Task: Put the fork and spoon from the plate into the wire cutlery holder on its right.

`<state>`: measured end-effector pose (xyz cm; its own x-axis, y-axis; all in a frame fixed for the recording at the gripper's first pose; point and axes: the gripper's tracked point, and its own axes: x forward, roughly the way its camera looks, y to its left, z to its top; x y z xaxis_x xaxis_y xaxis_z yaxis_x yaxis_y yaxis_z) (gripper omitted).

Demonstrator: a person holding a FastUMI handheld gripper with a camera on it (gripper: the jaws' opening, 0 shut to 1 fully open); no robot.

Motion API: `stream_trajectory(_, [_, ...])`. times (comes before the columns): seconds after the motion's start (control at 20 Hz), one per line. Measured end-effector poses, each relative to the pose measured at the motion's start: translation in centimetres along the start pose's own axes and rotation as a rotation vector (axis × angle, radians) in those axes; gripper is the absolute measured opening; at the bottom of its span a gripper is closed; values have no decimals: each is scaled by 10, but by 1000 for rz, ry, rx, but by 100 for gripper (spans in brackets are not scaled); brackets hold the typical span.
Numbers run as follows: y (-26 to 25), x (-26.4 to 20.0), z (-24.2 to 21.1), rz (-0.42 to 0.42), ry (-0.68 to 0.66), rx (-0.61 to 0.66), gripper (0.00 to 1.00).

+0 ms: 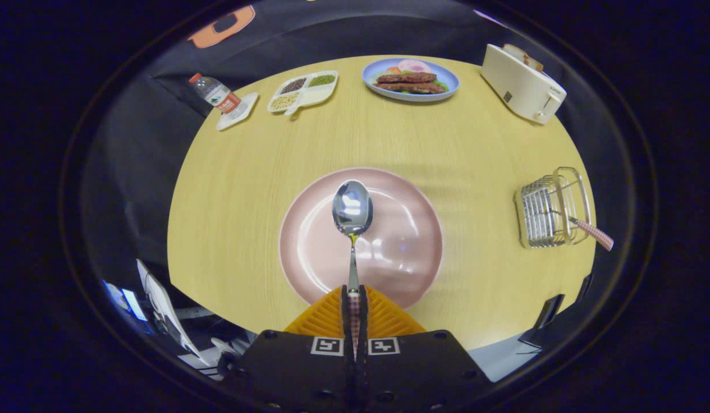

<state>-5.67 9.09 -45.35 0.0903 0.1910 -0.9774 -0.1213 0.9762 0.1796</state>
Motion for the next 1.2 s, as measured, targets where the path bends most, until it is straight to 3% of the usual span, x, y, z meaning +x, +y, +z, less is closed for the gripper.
stream_trajectory(0.25, [-51,-47,10,15,-13,21,1])
stream_trajectory(0.75, [-181,-119,40,-61,-50,30,1])
stream_trajectory(0.9, [-213,-125,41,-84,-6,39,1])
stream_trajectory(1.2, [-248,-117,32,-105,147,-60,1])
